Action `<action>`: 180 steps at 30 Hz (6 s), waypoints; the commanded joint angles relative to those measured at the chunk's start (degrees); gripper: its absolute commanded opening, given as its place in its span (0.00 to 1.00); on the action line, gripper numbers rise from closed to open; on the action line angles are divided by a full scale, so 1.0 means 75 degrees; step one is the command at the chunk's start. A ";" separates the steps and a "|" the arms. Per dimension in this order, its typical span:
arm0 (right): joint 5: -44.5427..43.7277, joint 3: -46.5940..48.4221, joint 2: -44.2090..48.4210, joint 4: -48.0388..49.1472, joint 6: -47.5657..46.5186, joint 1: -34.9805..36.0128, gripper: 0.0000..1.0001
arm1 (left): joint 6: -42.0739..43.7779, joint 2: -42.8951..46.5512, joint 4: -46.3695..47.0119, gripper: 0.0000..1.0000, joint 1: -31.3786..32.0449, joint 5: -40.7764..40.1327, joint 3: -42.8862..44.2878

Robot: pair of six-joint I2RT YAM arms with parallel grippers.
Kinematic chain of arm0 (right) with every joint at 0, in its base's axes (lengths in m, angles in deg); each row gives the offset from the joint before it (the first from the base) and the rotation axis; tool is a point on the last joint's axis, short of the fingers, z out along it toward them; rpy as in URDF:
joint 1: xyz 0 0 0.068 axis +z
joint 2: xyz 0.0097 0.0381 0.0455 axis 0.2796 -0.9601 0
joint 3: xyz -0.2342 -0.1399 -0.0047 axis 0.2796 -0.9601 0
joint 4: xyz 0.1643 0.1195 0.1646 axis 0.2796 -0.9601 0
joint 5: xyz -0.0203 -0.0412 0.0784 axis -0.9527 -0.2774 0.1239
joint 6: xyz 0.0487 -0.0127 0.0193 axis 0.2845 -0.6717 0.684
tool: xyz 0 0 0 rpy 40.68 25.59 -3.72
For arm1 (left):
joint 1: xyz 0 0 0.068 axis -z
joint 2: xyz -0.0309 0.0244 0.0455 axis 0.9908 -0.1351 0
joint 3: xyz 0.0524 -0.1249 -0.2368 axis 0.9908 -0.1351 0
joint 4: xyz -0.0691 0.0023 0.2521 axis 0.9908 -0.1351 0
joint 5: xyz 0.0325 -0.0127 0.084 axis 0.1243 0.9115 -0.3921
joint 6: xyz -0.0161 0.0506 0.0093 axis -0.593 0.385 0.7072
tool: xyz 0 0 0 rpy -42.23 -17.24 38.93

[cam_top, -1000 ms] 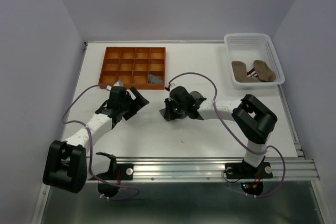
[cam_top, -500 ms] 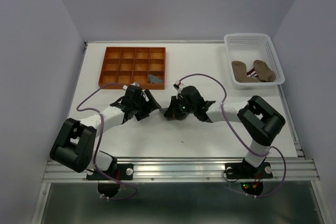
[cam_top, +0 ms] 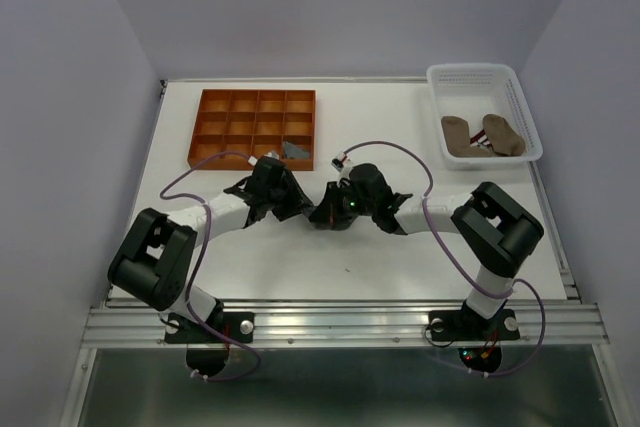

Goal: Roll the socks

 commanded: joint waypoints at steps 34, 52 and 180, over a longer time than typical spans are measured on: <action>-0.1063 0.0466 -0.0348 -0.1938 -0.1527 -0.0369 0.01 | 0.0276 -0.1087 -0.2679 0.50 0.0300 -0.0783 0.1934; -0.0889 0.0723 -0.0898 -0.2583 -0.0343 -0.0521 0.01 | 0.0065 0.0226 -0.1321 0.64 0.0359 -0.0959 0.0576; -0.3759 0.0009 0.0027 -0.1575 -0.5698 0.1483 0.45 | 0.0358 -0.1051 -0.1812 0.00 0.0875 -0.0713 0.1864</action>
